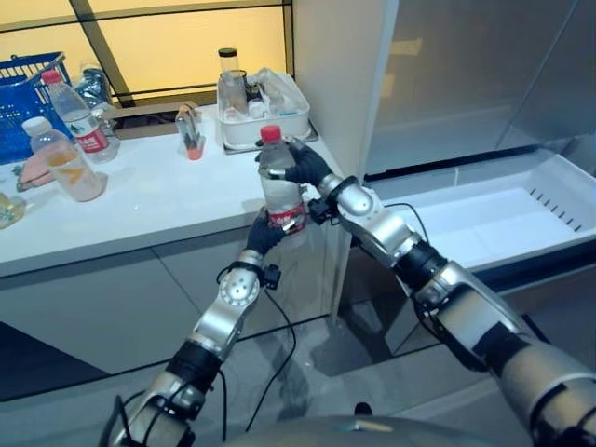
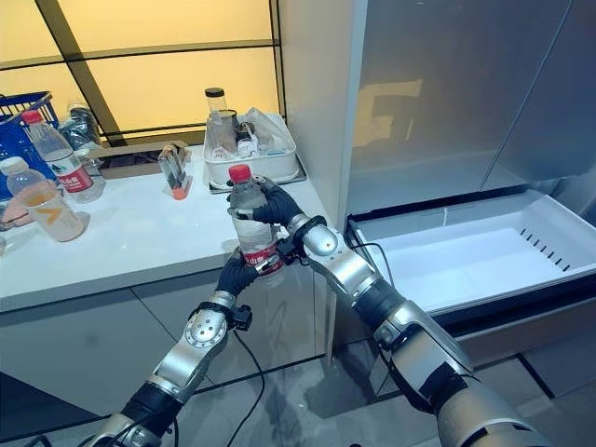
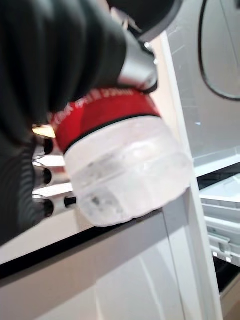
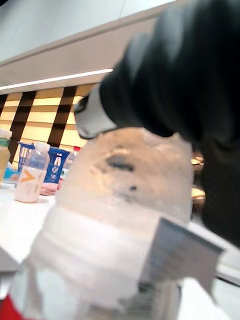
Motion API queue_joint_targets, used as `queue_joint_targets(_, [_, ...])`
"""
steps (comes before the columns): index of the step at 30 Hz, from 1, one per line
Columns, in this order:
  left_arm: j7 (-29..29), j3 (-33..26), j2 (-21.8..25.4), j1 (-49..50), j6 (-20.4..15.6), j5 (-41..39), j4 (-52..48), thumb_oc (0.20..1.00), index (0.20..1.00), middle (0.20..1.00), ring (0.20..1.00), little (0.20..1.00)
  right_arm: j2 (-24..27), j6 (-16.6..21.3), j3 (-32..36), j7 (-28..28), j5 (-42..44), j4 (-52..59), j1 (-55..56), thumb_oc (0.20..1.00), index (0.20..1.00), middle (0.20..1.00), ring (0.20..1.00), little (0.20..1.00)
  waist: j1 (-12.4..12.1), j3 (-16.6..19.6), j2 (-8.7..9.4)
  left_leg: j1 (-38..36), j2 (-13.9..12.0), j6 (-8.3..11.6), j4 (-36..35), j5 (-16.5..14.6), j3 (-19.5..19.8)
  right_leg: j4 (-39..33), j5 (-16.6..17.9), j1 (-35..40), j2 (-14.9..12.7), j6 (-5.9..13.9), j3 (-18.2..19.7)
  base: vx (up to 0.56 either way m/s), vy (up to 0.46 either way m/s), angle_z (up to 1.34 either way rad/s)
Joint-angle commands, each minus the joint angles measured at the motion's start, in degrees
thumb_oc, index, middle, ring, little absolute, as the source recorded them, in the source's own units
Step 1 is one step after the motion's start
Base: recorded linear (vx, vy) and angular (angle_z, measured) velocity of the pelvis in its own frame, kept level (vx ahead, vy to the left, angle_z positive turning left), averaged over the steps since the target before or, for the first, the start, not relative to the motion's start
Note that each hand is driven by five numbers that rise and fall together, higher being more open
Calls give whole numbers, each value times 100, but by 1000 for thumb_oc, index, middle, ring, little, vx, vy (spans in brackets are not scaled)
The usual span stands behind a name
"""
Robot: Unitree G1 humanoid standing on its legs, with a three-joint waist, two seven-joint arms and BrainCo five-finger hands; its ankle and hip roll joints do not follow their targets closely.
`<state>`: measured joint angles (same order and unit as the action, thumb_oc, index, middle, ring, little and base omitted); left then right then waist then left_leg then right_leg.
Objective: Take the drinks into the refrigerator
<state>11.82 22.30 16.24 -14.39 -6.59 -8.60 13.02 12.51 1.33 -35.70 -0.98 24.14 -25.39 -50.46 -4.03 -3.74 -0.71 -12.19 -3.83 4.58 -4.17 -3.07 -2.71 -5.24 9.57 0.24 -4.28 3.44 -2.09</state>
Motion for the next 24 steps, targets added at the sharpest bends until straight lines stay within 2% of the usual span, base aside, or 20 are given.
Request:
queue_joint_targets(1, [7, 418, -206, -1594, -496, 150, 1, 1000, 1000, 1000, 1000, 1000, -514, 300, -114, -100, 24, -8, -560, 200, 200, 200, 200, 200, -105, 141, 110, 394, 349, -400, 71, -12, 65, 511, -856, 557, -79, 208, -116, 0, 0, 0])
queue_joint_targets(16, [-23, 388, -288, -1510, -462, -170, 132, 1000, 1000, 1000, 1000, 1000, -296, 348, 107, 71, 113, 137, -454, 200, 200, 200, 200, 200, -95, 138, 95, 347, 338, -402, 58, -59, 49, 491, -887, 597, -70, 215, -89, 4, 0, 0])
queue_joint_targets(24, [-290, 447, -424, -1222, -413, -787, 334, 1000, 1000, 1000, 1000, 1000, 8, 440, 425, 227, 261, 391, -471, 200, 200, 200, 200, 200, -88, 132, 96, 339, 332, -400, 56, -58, 59, 467, -867, 602, -66, 210, -86, 0, 0, 0])
